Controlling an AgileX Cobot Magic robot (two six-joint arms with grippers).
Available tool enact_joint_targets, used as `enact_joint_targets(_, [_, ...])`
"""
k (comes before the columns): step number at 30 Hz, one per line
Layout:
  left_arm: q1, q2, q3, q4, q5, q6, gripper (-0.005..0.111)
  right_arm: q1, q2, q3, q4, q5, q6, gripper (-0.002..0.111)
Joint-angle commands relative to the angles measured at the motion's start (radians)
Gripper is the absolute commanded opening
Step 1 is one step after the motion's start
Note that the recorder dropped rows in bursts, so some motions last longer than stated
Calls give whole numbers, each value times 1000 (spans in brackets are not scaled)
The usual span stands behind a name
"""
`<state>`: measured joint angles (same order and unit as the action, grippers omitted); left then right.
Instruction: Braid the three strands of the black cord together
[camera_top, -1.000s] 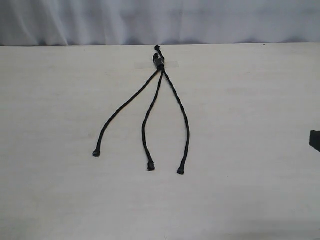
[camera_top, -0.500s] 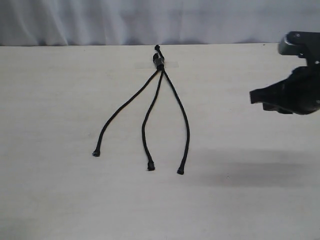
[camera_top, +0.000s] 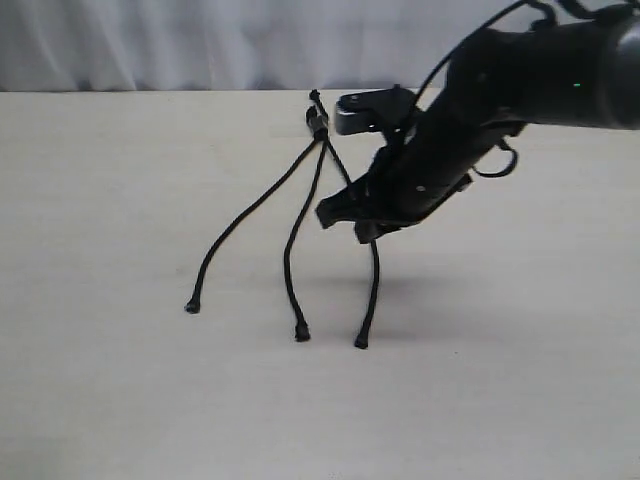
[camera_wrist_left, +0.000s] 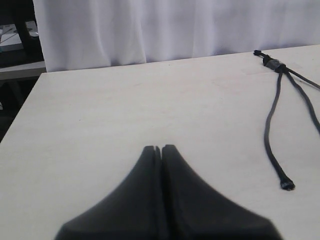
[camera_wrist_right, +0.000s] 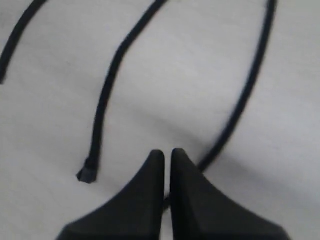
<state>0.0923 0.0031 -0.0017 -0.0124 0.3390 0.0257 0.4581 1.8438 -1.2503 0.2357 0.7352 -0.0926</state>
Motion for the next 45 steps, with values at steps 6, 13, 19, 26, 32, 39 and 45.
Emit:
enact_joint_targets(6, [5,-3,2,1,-16,-4,0,135,179,-202,-60,69,113,4])
enact_joint_targets(13, [5,-3,2,1,-16,-4,0,197,271,-322,-130,165,186,11])
enact_joint_targets(19, [5,-3,2,1,-16,-4,0,207,306,-366,-189,201,214,39])
enact_joint_targets(26, [5,-3,2,1,-16,-4,0,207,363,-366,-192,203,275,44])
enact_joint_targets(32, [5,-3,2,1,-16,-4,0,207,393,-366,-203,233,324,43])
enact_joint_targets(39, [5,-3,2,1,-16,-4,0,207,444,-366,-208,280,324,25])
enact_joint_targets(45, [5,-3,2,1,-16,-4,0,207,419,-366,-202,283,324,4])
